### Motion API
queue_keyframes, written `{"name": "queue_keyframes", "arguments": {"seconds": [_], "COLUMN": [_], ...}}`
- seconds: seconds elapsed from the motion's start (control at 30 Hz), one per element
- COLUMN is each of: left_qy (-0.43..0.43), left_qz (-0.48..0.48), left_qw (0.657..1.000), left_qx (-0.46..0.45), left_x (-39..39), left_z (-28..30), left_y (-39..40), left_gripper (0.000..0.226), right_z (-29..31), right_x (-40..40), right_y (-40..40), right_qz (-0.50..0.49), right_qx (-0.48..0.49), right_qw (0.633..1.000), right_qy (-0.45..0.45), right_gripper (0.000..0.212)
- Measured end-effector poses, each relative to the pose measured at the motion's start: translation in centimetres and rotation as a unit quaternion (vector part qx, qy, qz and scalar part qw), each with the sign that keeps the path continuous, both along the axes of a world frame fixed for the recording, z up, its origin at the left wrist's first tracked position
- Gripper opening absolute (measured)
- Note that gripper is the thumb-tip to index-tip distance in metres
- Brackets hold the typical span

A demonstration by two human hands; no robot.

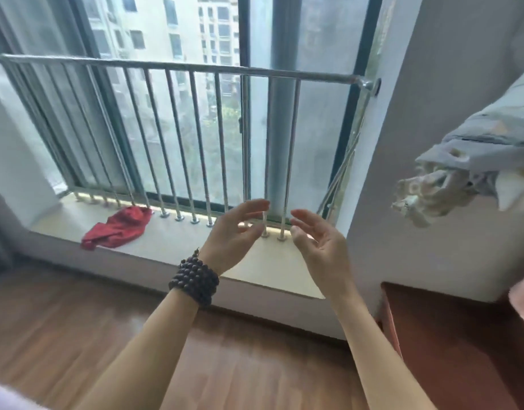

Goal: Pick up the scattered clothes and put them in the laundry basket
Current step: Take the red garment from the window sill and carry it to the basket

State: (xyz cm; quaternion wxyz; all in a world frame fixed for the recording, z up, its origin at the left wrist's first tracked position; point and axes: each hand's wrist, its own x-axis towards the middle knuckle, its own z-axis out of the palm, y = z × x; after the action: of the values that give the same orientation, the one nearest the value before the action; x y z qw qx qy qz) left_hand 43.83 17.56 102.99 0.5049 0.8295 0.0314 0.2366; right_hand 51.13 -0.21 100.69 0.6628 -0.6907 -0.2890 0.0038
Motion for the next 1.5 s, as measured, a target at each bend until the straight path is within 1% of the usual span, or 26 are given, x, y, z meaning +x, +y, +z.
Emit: {"name": "queue_keyframes", "arguments": {"seconds": [0.23,0.4,0.57,0.67,0.87,1.0,1.1,1.3,1.5], "left_qy": [0.028,0.039,0.025,0.014,0.02,0.027,0.033,0.044,0.079], "left_qz": [0.147,0.208,0.257,0.269,0.29,0.309,0.332,0.356,0.375], "left_qw": [0.989,0.977,0.965,0.961,0.954,0.948,0.939,0.929,0.92], "left_qx": [-0.012,-0.03,-0.047,-0.062,-0.07,-0.077,-0.08,-0.095,-0.081], "left_x": [-2.0,-2.9,-2.5,-1.4,0.9,1.0,0.9,3.0,7.6], "left_z": [-1.6,-2.5,-4.2,-5.5,-6.5,-6.6,-6.9,-8.7,-10.6], "left_y": [6.7,12.0,19.2,24.7,34.1,39.8,44.2,53.7,66.6], "left_gripper": [0.039,0.039,0.041,0.042,0.04,0.038,0.038,0.042,0.043], "right_z": [-1.7,-2.6,-3.2,-3.4,-3.7,-3.7,-4.0,-6.1,-9.2], "right_x": [2.3,3.0,4.1,5.6,8.3,9.5,10.0,12.8,17.7], "right_y": [9.5,16.6,24.2,30.0,39.9,46.8,51.3,61.9,76.2], "right_qz": [0.124,0.195,0.243,0.254,0.276,0.293,0.315,0.337,0.348], "right_qx": [0.001,-0.01,-0.018,-0.028,-0.041,-0.047,-0.035,-0.055,-0.046], "right_qw": [0.992,0.98,0.97,0.967,0.96,0.955,0.948,0.939,0.935], "right_qy": [0.015,0.033,0.022,0.018,0.01,0.014,0.019,0.031,0.054], "right_gripper": [0.032,0.031,0.034,0.036,0.035,0.035,0.033,0.035,0.034]}}
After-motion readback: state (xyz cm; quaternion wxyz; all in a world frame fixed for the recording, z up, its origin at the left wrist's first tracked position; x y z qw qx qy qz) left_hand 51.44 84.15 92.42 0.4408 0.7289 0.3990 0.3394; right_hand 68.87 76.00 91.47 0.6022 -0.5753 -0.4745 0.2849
